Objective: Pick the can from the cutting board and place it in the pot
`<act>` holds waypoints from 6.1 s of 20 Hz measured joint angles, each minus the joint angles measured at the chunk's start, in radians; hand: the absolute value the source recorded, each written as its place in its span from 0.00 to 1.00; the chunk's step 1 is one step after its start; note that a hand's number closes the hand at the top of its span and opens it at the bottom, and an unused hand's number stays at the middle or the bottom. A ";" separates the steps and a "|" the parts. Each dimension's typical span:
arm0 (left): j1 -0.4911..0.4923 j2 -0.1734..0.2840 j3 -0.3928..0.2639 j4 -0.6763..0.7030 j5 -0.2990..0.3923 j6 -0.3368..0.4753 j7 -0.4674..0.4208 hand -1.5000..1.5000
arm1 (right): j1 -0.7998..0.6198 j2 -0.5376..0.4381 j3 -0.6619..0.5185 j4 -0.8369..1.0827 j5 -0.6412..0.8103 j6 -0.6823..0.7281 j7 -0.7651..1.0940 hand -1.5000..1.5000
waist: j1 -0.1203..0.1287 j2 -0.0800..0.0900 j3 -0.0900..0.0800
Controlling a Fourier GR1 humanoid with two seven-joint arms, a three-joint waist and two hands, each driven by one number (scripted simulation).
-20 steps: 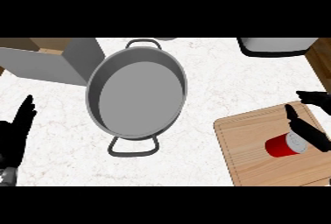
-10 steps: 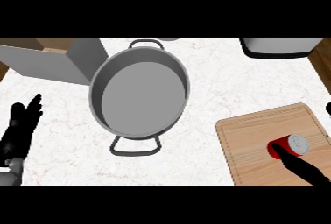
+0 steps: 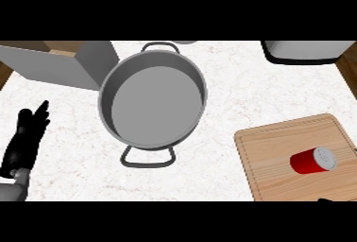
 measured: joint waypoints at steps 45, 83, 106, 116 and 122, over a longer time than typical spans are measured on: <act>-0.012 -0.120 0.133 -0.023 -0.145 -0.129 0.035 0.50 | -0.303 0.164 0.015 0.422 0.031 0.424 0.236 0.00 | 0.009 0.000 0.005; -0.028 -0.201 0.237 -0.042 -0.243 -0.228 0.036 0.50 | -0.392 0.118 0.026 0.630 0.240 0.303 -0.214 1.00 | 0.022 0.002 0.006; -0.036 -0.218 0.247 -0.033 -0.257 -0.222 0.045 0.50 | -0.808 0.150 -0.048 0.347 0.020 0.218 -0.472 1.00 | 0.007 -0.004 0.005; -0.035 -0.230 0.242 -0.039 -0.270 -0.223 0.046 0.50 | -1.154 0.254 0.043 0.336 -0.040 0.428 -0.142 1.00 | 0.015 -0.002 0.004; -0.035 -0.233 0.242 -0.048 -0.271 -0.230 0.047 0.50 | -1.318 0.378 0.114 0.533 0.007 0.410 -0.033 1.00 | 0.023 0.000 0.004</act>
